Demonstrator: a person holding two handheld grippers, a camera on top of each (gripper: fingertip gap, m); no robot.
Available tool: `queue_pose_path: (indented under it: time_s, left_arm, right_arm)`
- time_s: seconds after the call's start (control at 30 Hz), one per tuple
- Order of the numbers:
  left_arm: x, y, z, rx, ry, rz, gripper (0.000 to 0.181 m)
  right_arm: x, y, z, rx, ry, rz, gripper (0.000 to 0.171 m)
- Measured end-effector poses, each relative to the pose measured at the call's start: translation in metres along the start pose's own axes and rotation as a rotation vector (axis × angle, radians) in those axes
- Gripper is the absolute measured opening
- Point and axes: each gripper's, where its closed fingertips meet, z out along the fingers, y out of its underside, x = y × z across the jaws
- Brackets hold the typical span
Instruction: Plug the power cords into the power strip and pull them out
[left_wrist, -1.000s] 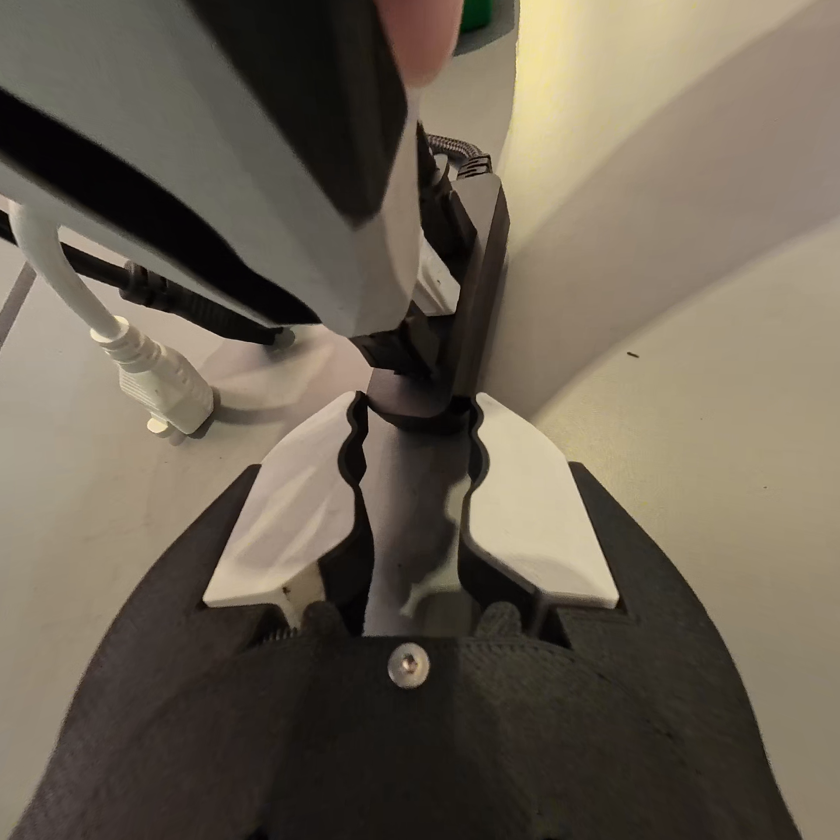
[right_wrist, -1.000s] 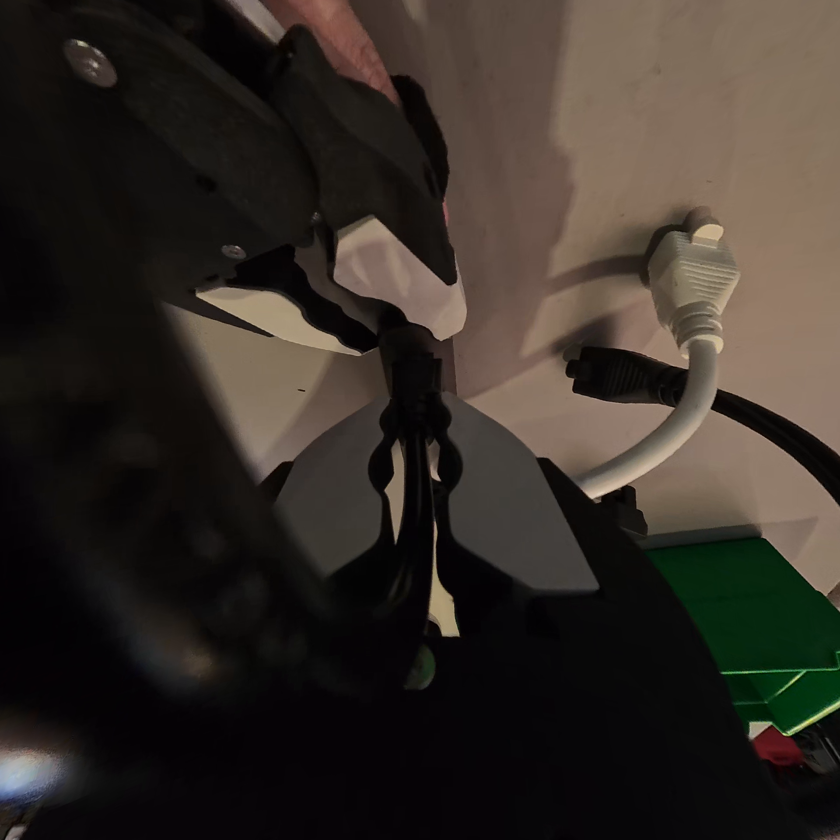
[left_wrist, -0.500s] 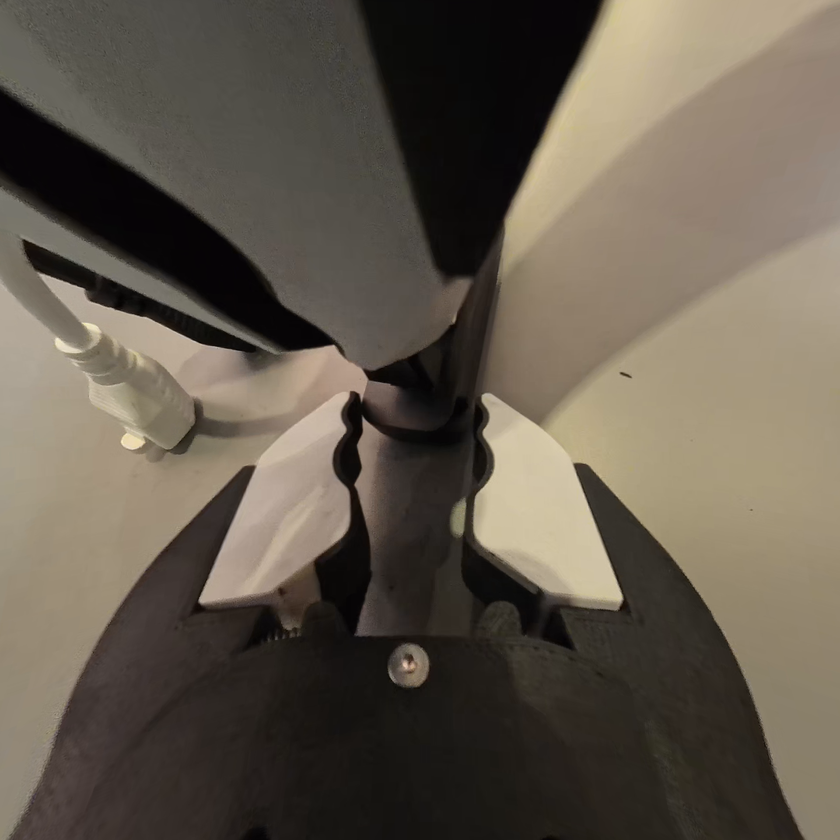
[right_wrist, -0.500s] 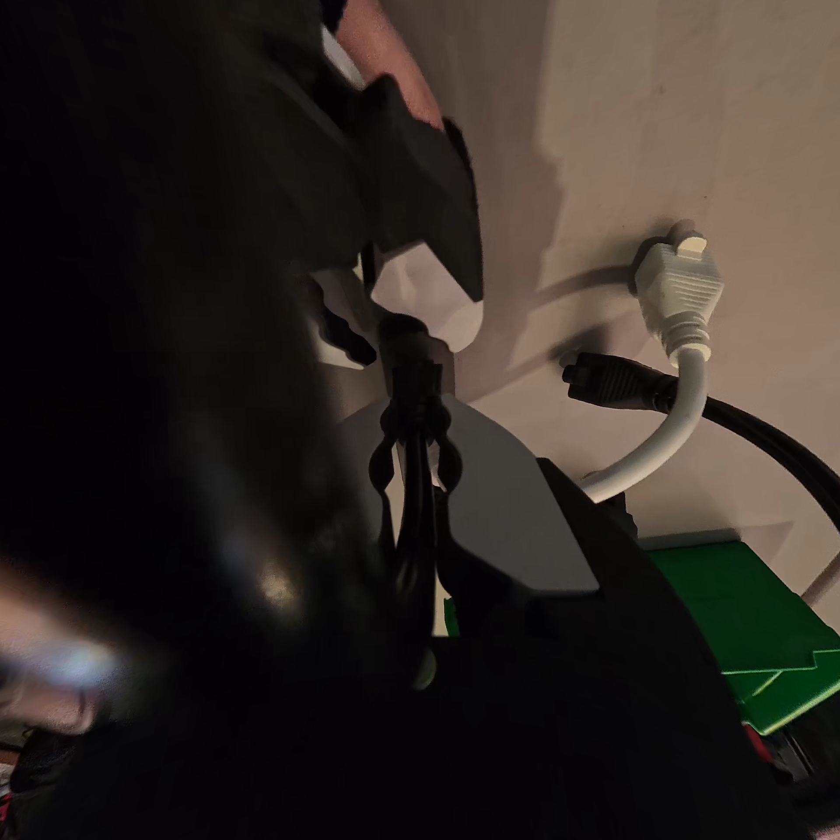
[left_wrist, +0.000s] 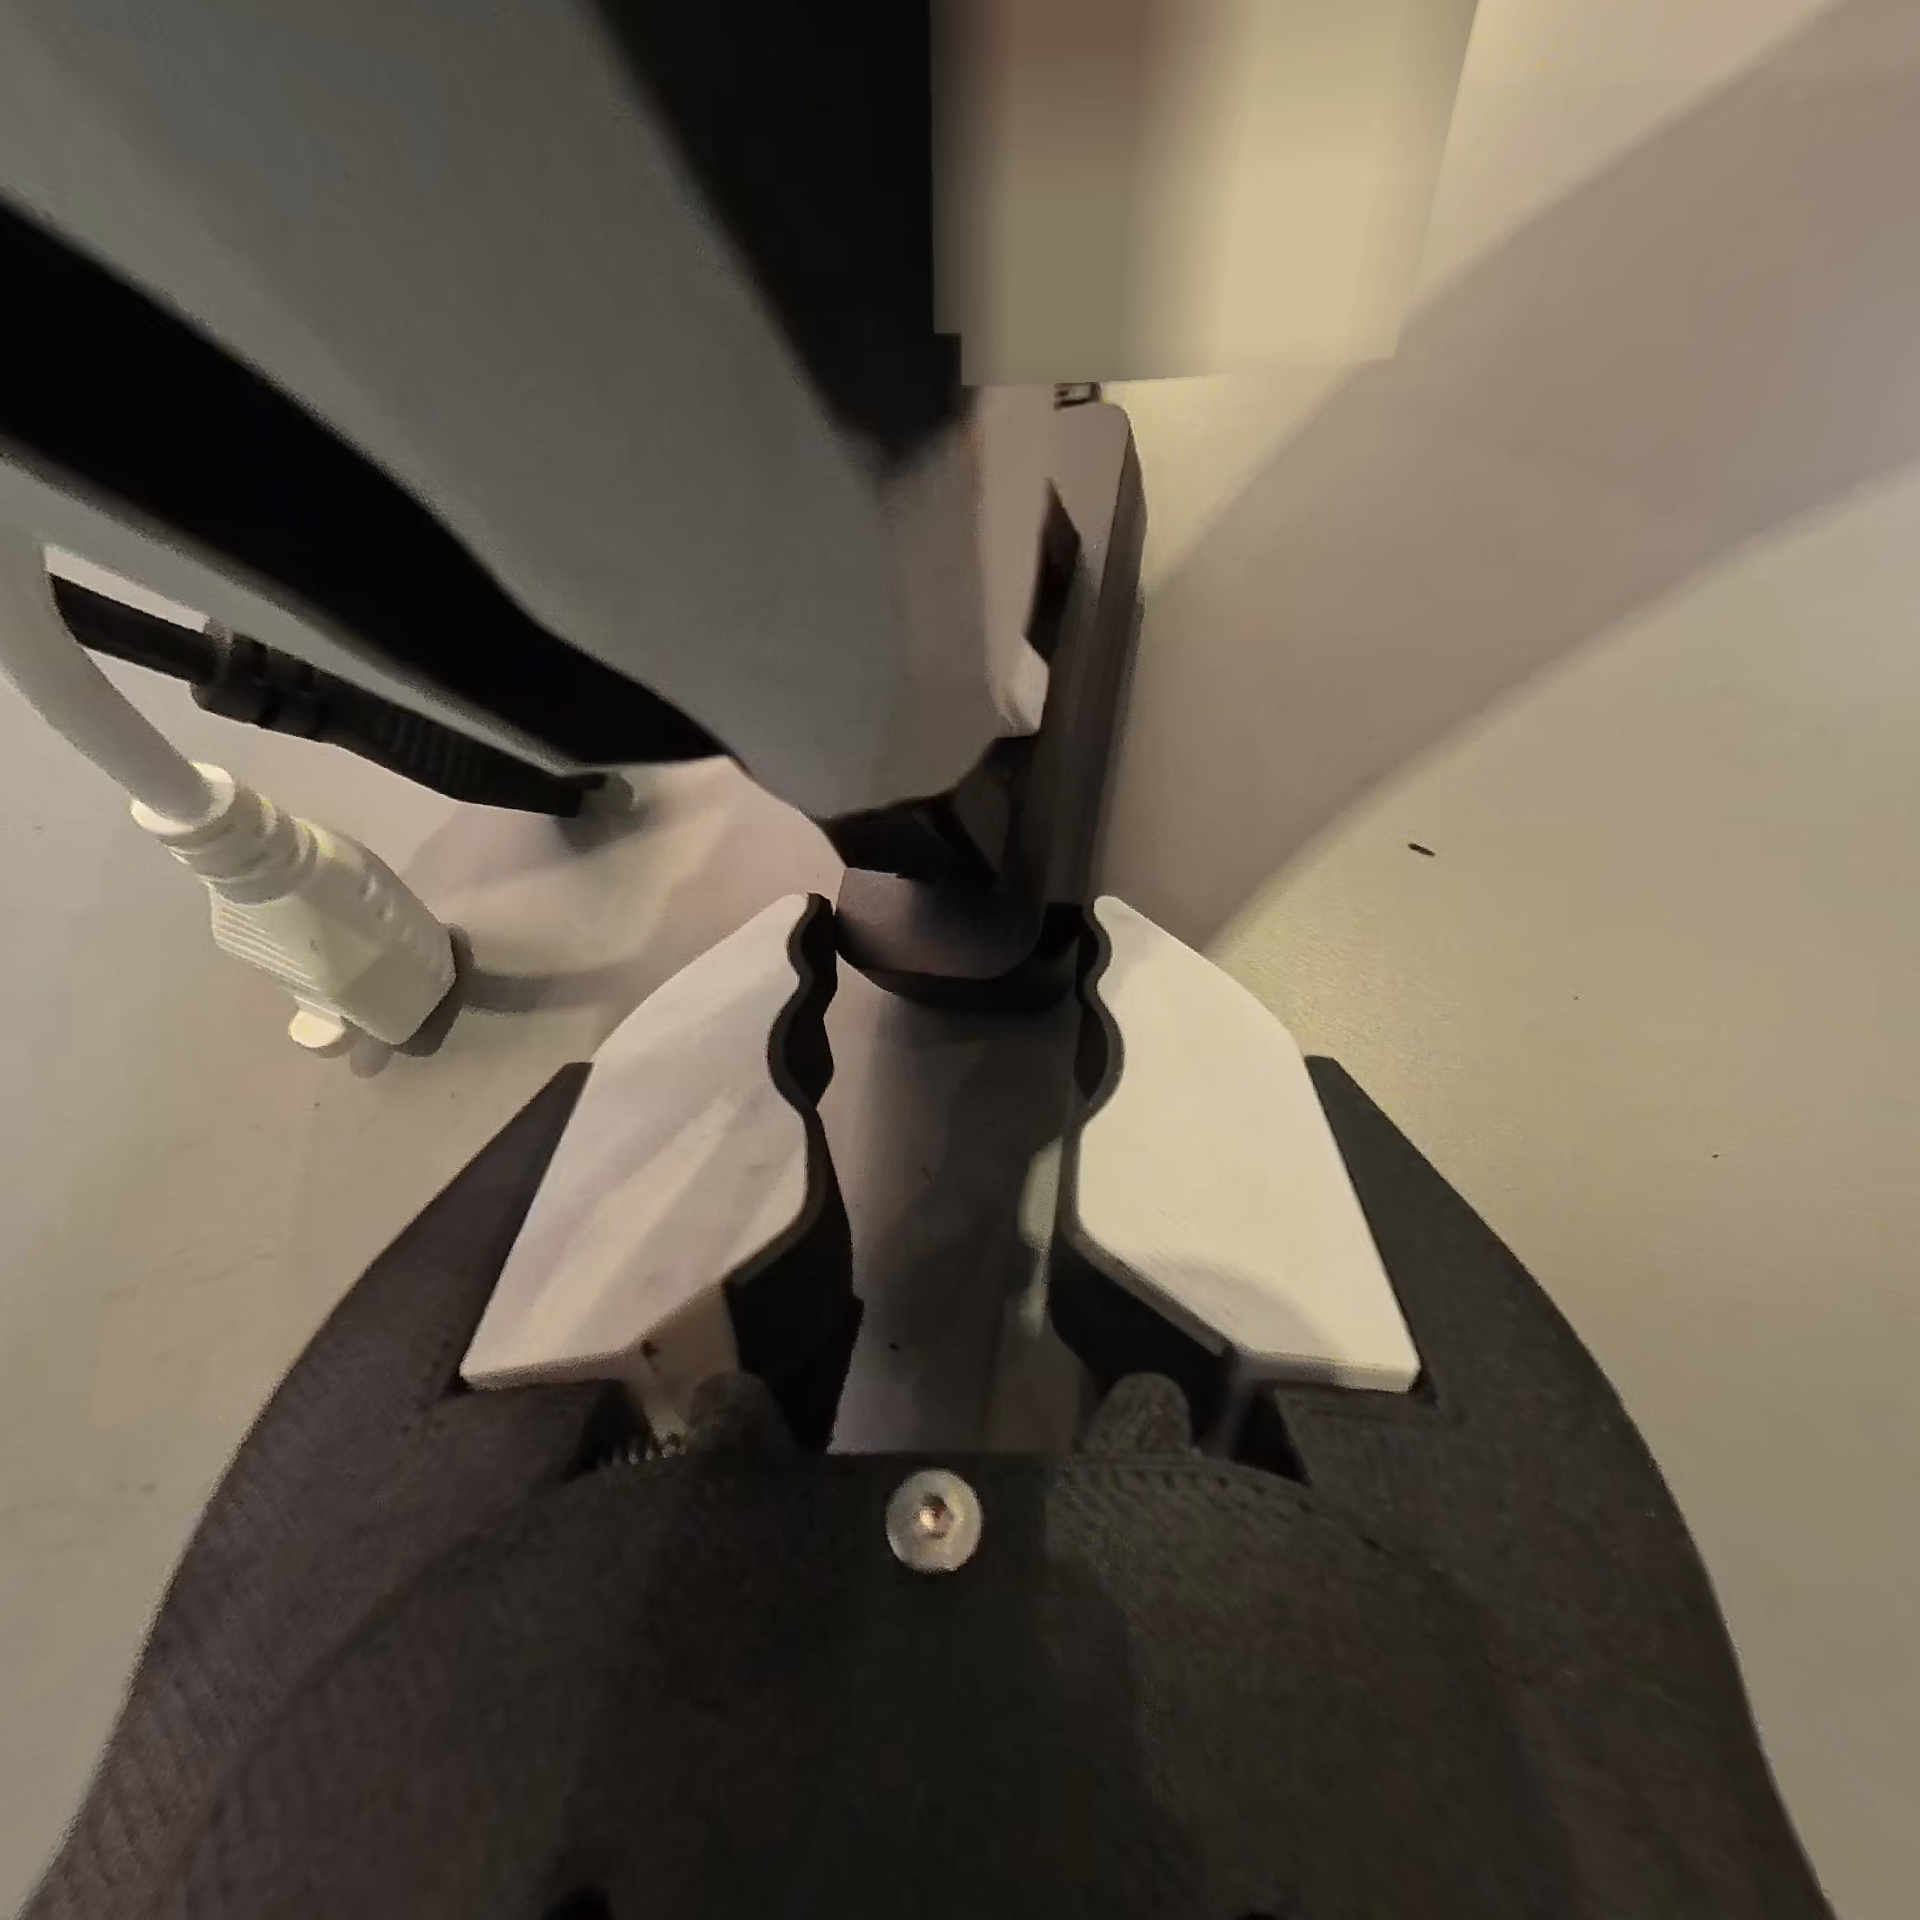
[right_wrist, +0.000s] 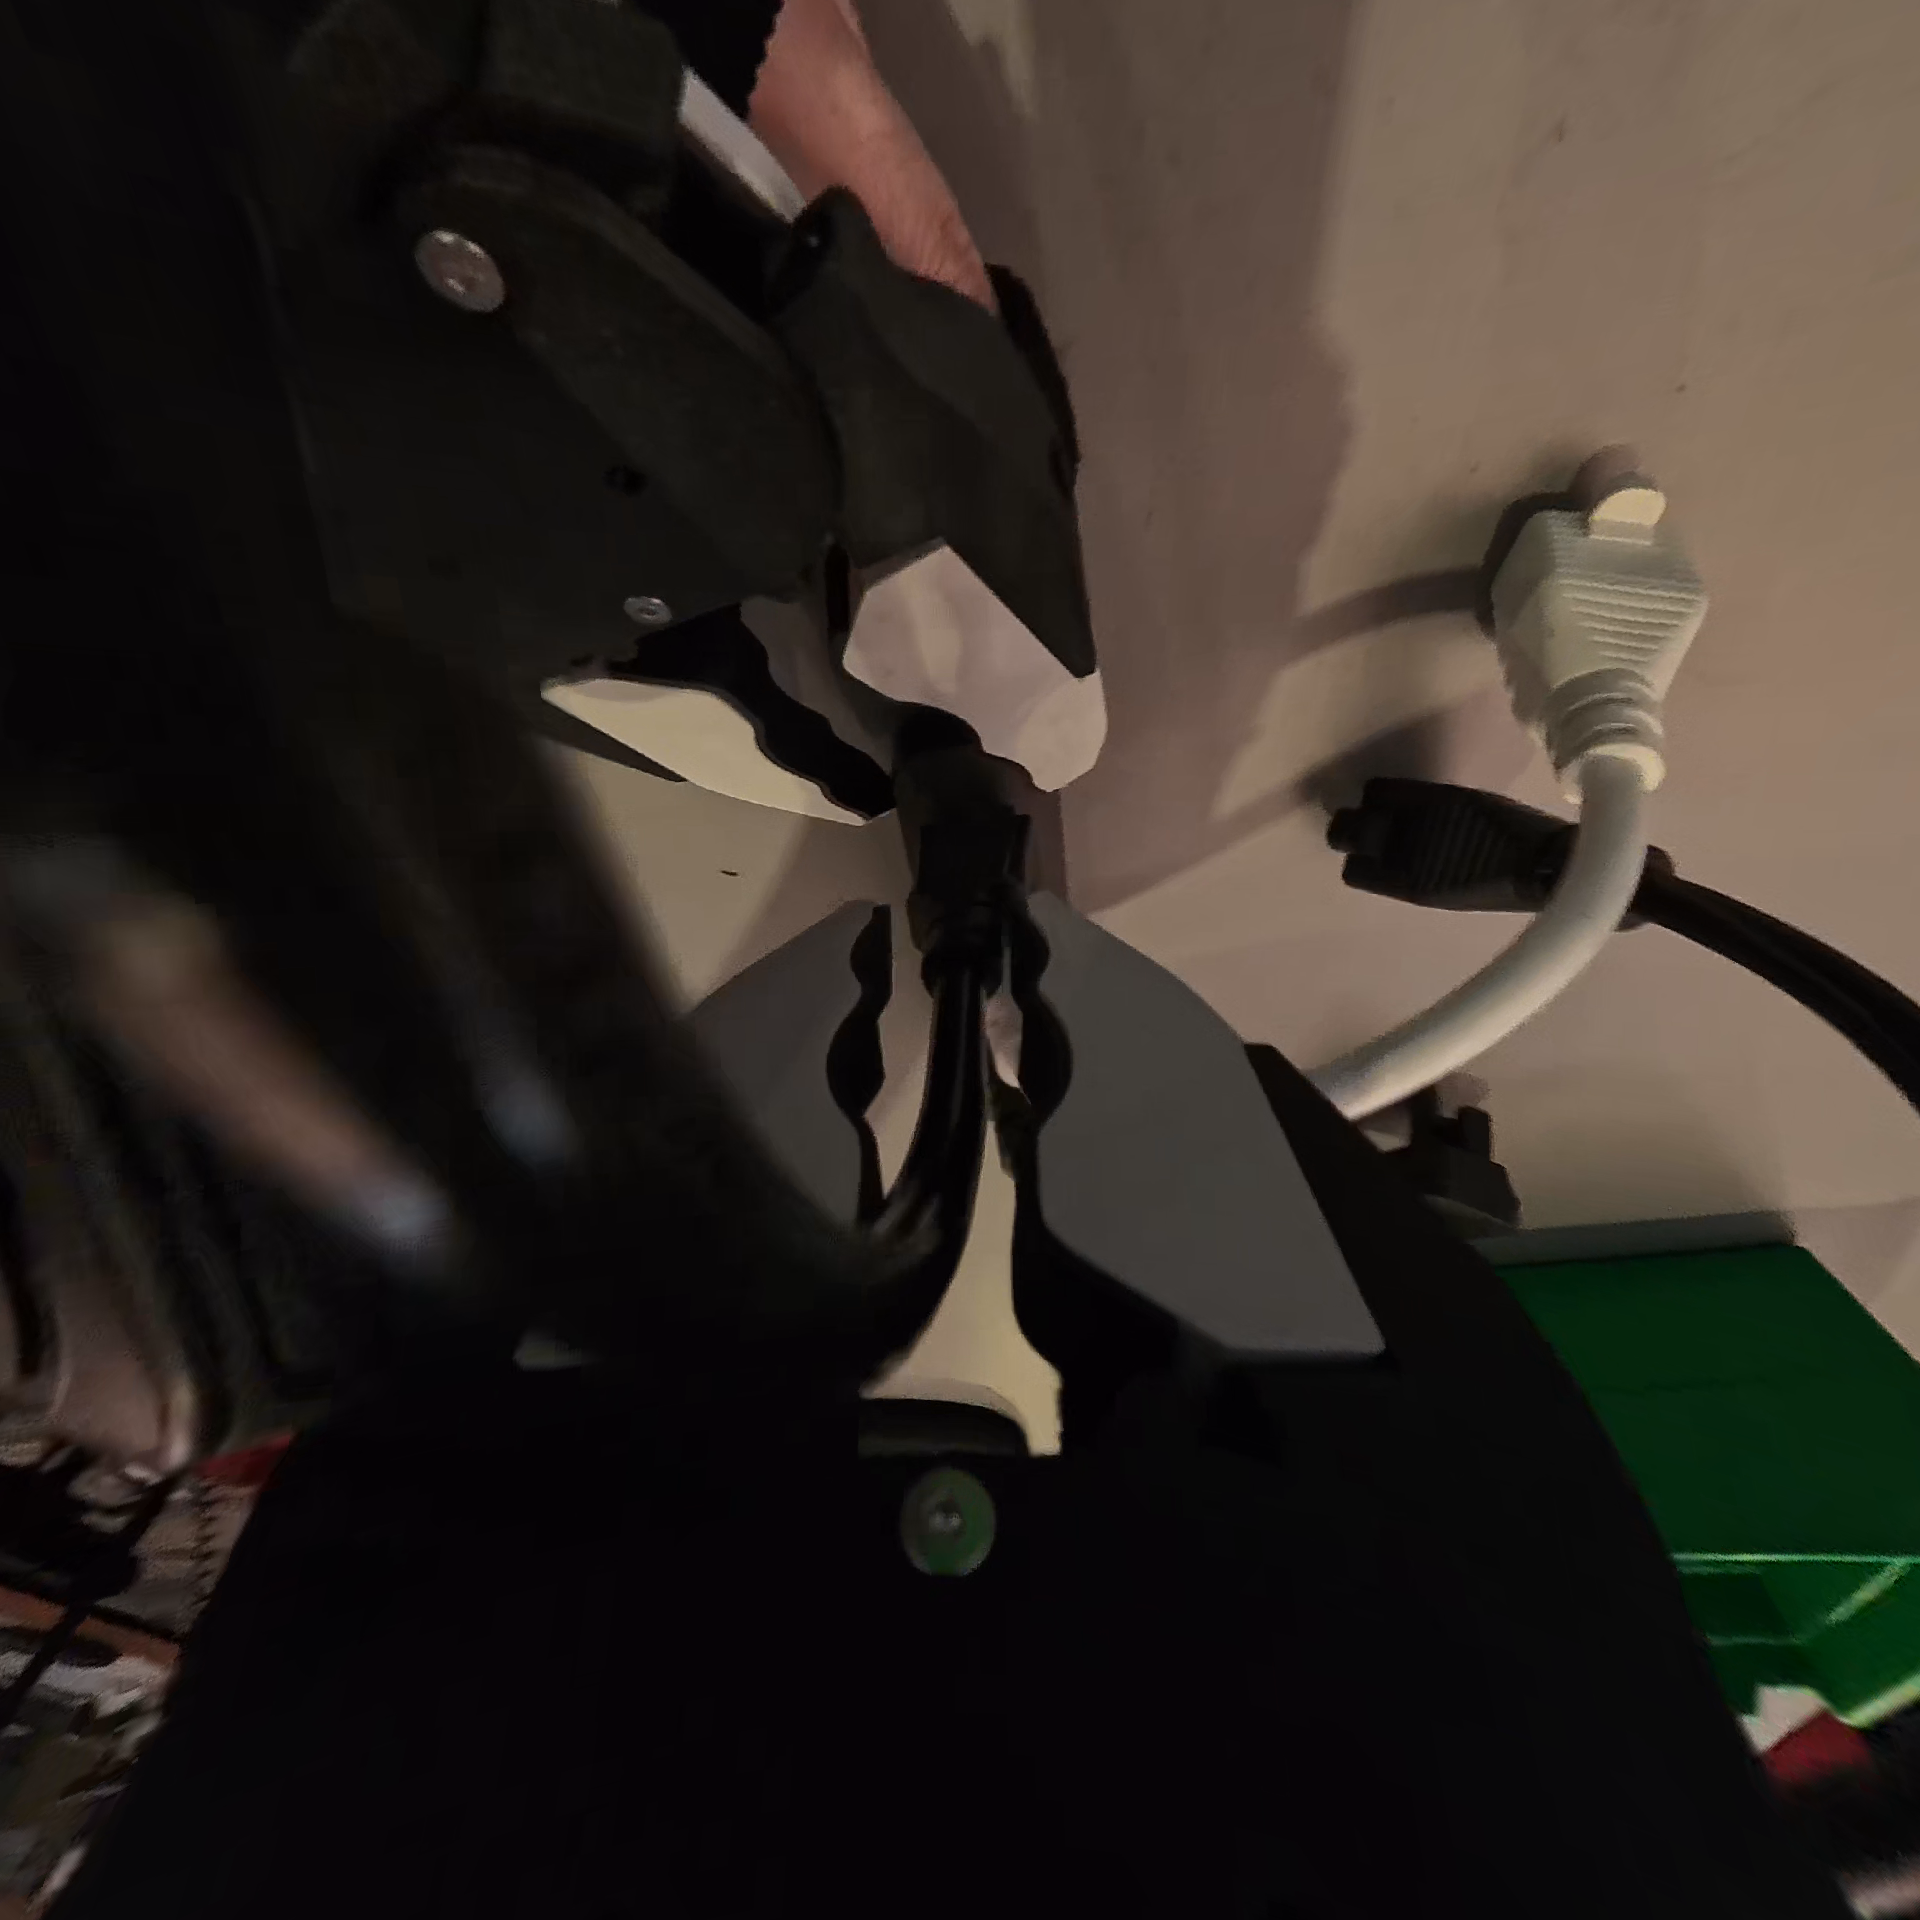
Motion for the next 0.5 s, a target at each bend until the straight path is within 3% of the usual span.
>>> queue_pose_path:
  time_s: [0.27, 0.5]
  left_arm:
    - [0.000, 0.000, 0.000, 0.002, 0.001, -0.001, 0.042]
    - [0.001, 0.000, -0.001, 0.003, 0.001, -0.002, 0.042]
  right_arm:
    - [0.003, -0.001, -0.015, 0.050, 0.057, -0.171, 0.023]
    - [-0.001, 0.001, -0.024, 0.042, 0.005, -0.226, 0.011]
